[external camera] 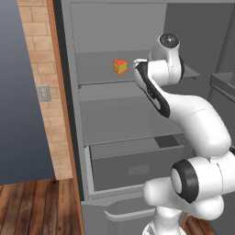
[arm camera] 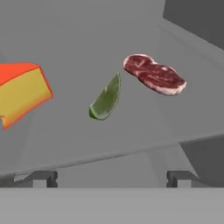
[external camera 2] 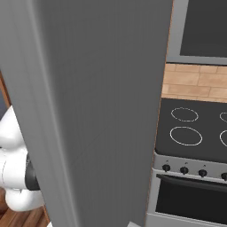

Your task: Take the cheese, steak, and lemon wedge from the fridge and place them on the plate on the dining counter to create an appetizer plate.

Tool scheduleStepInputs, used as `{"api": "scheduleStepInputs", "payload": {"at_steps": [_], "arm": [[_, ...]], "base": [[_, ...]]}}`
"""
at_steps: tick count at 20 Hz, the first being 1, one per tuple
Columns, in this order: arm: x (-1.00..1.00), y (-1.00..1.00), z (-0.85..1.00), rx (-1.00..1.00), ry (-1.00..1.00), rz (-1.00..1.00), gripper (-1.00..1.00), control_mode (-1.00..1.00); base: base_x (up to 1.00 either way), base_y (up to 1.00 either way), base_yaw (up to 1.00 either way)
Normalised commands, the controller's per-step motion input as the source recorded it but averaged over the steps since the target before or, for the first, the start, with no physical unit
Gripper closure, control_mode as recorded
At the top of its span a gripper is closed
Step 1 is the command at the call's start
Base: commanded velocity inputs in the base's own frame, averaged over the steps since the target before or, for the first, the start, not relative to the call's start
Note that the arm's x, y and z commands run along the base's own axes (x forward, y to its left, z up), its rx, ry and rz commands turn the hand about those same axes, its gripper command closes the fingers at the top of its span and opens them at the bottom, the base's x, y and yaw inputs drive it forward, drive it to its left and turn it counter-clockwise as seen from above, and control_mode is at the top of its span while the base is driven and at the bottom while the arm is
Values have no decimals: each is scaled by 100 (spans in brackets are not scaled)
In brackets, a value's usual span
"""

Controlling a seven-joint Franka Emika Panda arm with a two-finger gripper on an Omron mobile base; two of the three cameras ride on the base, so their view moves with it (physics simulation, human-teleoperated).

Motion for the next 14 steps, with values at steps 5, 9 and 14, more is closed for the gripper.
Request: {"api": "scheduleStepInputs", "payload": {"at_steps": [5, 9, 14], "arm": [[38, -19, 0, 6, 0, -2, -100, -100], [30, -33, -6, 6, 0, 0, -100, -100], [41, -8, -15, 0, 0, 0, -100, -100]], "base": [[0, 0, 0], [0, 0, 0], [0, 0, 0]]}}
